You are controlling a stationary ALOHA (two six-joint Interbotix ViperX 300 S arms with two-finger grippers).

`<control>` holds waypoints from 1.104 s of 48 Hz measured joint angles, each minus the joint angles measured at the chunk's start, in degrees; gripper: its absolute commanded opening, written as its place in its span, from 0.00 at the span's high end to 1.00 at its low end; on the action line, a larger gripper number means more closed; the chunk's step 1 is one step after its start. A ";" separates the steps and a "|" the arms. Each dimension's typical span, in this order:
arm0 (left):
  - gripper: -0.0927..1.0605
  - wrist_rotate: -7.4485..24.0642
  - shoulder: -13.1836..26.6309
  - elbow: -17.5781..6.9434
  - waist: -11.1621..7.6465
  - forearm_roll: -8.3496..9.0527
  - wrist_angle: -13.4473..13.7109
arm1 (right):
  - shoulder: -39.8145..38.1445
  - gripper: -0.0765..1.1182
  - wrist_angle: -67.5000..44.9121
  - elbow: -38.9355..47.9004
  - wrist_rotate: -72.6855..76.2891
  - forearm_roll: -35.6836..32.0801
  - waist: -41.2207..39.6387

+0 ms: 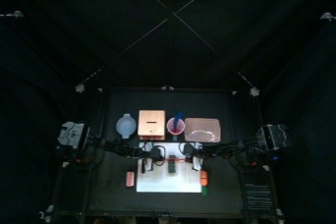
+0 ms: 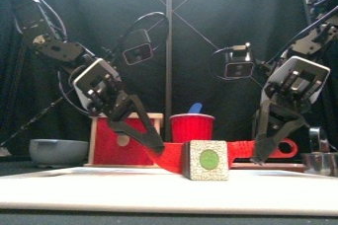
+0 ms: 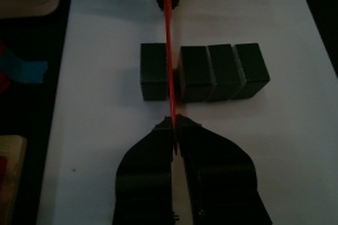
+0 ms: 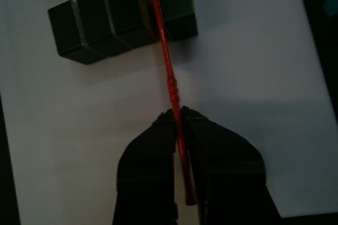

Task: Place sushi on board then cut the sushi with the knife then place the pieces on the plate
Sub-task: Cut the sushi into 4 pieces

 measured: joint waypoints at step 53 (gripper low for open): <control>0.59 -0.18 -9.32 1.32 -0.26 3.69 2.90 | -8.88 0.66 10.72 -3.87 0.00 -2.37 -2.55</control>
